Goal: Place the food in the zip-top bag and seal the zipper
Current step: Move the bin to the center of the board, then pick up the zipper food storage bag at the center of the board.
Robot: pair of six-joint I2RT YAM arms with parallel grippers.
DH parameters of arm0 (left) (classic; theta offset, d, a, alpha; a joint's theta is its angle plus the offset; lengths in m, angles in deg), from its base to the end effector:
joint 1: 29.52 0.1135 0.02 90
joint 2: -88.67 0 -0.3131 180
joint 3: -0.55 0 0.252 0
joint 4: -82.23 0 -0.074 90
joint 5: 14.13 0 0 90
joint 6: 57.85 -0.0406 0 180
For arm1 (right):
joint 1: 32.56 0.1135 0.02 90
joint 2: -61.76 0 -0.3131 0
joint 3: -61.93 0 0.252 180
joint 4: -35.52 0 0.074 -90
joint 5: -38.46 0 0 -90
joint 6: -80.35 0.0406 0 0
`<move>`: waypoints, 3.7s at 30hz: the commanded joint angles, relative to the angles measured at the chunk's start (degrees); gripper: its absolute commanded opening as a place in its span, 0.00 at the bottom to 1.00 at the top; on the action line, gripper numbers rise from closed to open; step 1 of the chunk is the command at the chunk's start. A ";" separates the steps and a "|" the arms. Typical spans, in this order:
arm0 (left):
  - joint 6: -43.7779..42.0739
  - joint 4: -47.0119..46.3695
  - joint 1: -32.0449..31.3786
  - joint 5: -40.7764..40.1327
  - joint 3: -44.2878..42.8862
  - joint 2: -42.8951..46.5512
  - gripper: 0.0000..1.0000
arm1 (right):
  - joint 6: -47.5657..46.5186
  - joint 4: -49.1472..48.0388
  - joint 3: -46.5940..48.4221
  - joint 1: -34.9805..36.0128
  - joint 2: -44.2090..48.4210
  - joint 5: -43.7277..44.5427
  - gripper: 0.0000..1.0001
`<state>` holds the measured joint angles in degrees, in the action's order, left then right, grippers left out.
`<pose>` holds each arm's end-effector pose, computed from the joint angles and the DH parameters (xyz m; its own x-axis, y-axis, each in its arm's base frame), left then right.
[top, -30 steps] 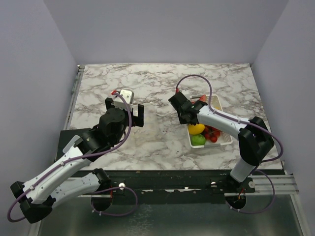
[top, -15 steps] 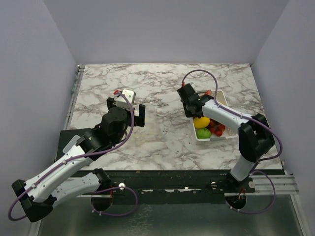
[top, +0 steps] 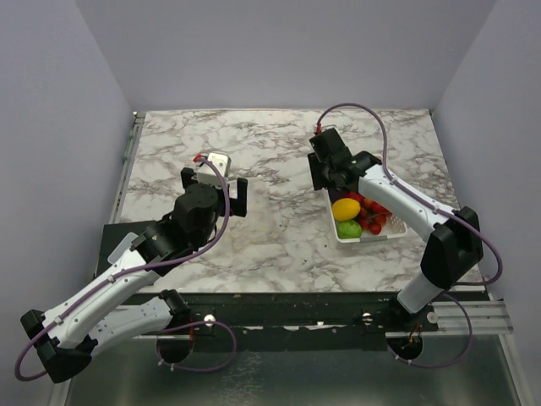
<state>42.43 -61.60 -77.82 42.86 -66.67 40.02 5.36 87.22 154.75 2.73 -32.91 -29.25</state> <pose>0.1196 -0.1010 0.3961 -0.2480 0.0534 -0.9673 0.2403 0.9707 -0.0080 0.3057 0.1975 0.3277 -0.7250 -0.2195 -0.6529 -0.1686 0.9756 -0.1408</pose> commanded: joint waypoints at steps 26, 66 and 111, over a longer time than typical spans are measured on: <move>1.58 -0.24 1.08 -6.11 0.98 5.54 0.99 | 8.78 -6.55 9.21 9.69 -4.77 -27.07 0.74; 1.58 -0.22 1.27 -5.70 0.80 6.55 0.99 | 9.98 -7.75 17.96 12.08 -27.26 -30.69 0.39; 6.13 -0.23 8.98 -3.37 0.30 1.79 0.98 | -0.84 -19.39 -9.65 12.70 8.96 -22.46 0.00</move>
<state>47.65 -61.60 -70.39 37.70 -66.22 42.32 8.44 69.85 147.12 15.03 -28.15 -53.30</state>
